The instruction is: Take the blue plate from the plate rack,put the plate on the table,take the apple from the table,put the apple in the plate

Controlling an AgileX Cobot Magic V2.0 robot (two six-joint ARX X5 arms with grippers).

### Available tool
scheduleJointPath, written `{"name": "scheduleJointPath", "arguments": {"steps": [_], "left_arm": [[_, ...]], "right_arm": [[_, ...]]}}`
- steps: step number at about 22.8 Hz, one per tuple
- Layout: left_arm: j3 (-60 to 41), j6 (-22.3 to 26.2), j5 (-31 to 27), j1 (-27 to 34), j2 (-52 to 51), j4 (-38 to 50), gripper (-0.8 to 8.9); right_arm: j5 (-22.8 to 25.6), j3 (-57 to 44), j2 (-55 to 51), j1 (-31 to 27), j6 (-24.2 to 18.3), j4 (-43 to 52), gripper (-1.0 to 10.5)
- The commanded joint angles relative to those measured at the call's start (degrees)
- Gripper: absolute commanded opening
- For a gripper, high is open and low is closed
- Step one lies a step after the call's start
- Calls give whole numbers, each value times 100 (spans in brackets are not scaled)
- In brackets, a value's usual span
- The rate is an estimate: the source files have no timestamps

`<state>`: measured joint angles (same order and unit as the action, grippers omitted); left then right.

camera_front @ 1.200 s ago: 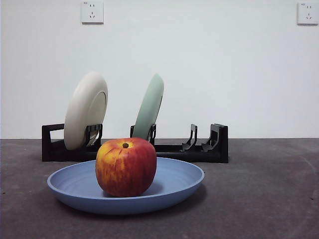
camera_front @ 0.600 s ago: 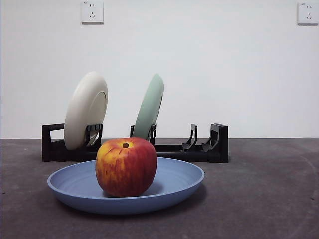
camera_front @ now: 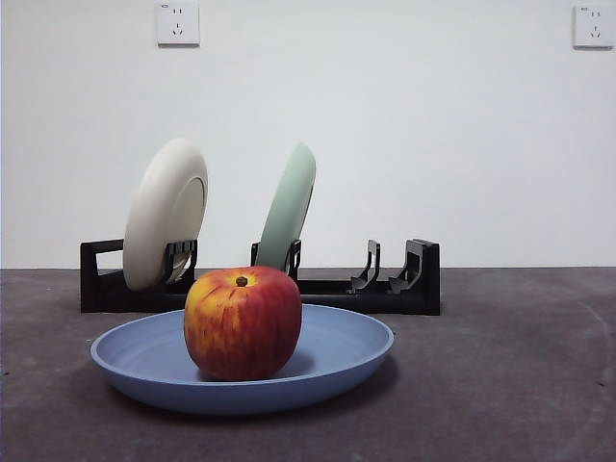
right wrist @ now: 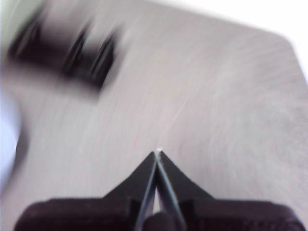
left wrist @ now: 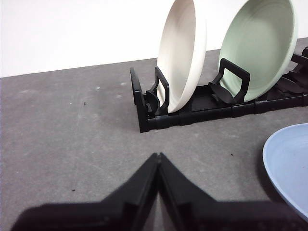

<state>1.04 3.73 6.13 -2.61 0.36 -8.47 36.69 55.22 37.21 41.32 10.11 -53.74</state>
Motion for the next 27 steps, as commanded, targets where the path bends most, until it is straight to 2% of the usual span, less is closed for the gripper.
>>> {"name": "scheduleJointPath", "arguments": {"steps": [1, 3, 4, 5, 8, 13, 17, 22, 27], "left_arm": [[-59, -57, -13, 22, 15, 35, -3], [-59, -57, -13, 22, 31, 33, -3], [-59, -57, -13, 22, 31, 33, -3], [-59, -57, -13, 22, 31, 33, -3], [-59, -57, -13, 22, 31, 33, -3], [-59, -57, -13, 22, 31, 33, -3], [-59, -57, -11, 22, 31, 35, -3], [-59, -57, -13, 22, 46, 35, -3], [-59, -57, -13, 22, 103, 35, -4]], "right_arm": [[-1333, -1202, -684, -1292, -949, 2371, 1], [-2833, -2339, -1231, -2284, -1392, 4148, 1], [-3285, -2876, -1469, -2684, -1445, 4828, 1], [-3434, -3355, -1696, -3010, -1443, 5268, 1], [-3434, -4400, -2393, -3635, -1300, 5517, 1], [-3327, -5031, -3117, -3998, -1174, 5289, 1], [-3180, -5287, -3650, -4065, -1147, 4758, 1], [-3115, -5438, -3676, -4059, -1010, 4277, 1], [-3088, -5440, -3679, -4061, -1141, 4312, 1]]}}
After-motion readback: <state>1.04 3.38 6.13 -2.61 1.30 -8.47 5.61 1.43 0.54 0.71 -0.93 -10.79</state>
